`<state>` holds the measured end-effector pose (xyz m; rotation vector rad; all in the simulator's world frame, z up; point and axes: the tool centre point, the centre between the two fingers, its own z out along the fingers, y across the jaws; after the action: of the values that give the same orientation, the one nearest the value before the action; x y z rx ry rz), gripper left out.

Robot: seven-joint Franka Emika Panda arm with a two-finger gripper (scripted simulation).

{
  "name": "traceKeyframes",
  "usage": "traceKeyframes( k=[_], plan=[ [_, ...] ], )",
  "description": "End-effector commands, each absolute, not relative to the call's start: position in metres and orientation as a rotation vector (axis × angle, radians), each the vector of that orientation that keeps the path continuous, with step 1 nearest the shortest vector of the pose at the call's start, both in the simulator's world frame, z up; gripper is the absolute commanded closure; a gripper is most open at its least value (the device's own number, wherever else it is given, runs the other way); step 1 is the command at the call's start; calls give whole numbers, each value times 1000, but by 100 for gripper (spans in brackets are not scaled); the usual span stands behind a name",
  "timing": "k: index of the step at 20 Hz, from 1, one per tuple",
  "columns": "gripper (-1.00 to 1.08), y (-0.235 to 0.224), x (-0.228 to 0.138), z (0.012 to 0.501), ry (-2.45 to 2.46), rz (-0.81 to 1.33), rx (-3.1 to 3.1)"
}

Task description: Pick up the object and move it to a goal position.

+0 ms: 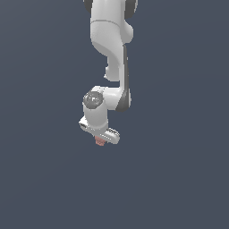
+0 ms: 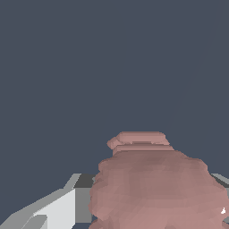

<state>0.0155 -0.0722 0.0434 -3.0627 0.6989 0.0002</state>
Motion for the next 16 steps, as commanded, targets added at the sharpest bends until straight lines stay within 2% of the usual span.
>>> traceKeyframes(
  k=[1,9,16],
  plan=[
    [108,-68,13,45,698,0,-3063],
    [108,-36,-9,57,698,0,-3063],
    [108,19,-46,78,698,0,-3063]
  ],
)
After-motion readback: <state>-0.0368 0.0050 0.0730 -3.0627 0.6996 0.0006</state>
